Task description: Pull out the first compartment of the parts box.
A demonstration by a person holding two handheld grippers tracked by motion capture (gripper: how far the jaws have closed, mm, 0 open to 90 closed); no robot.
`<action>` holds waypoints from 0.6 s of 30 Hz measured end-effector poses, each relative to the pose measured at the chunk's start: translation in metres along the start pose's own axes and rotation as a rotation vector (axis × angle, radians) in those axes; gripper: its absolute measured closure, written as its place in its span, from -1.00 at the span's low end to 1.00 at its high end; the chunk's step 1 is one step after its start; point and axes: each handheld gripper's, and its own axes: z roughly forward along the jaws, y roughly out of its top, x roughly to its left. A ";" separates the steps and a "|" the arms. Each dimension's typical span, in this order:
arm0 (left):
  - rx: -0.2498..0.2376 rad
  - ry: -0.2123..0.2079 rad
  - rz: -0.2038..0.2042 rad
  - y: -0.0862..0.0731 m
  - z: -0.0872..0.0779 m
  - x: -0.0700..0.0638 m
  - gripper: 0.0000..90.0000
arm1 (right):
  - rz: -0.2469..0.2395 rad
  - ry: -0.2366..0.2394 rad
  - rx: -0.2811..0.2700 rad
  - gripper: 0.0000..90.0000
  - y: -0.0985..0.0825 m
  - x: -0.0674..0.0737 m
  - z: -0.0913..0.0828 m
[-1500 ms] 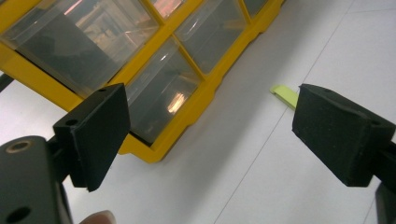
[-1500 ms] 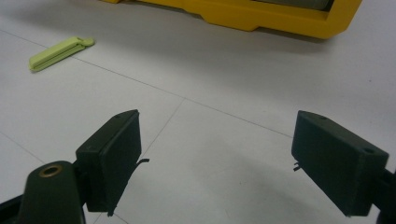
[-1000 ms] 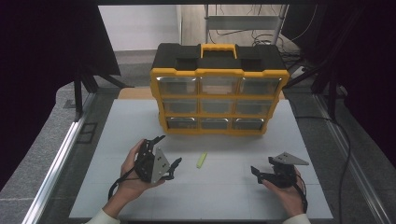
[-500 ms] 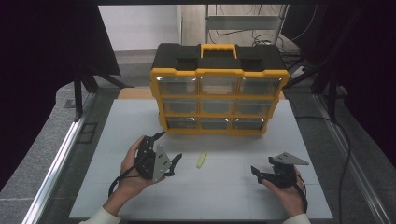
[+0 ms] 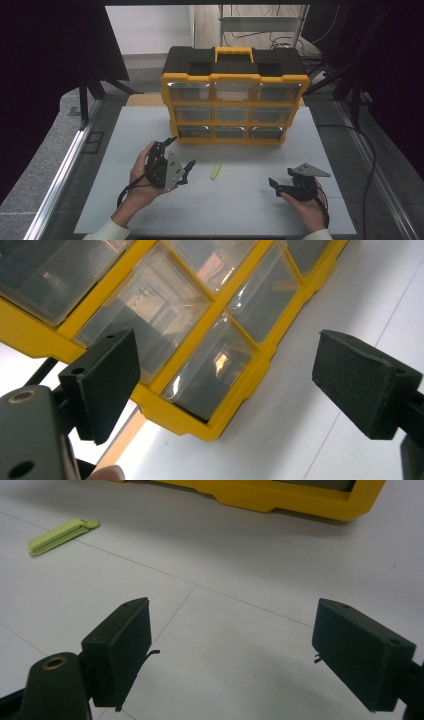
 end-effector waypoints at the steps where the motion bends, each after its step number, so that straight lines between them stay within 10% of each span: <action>1: 0.000 0.000 0.000 0.000 0.000 0.000 -0.73 | 0.000 0.000 0.000 -0.64 0.000 0.000 0.000; 18: -0.007 0.022 0.011 0.006 0.005 0.006 -0.72 | 0.004 -0.003 0.004 -0.64 0.000 0.000 0.000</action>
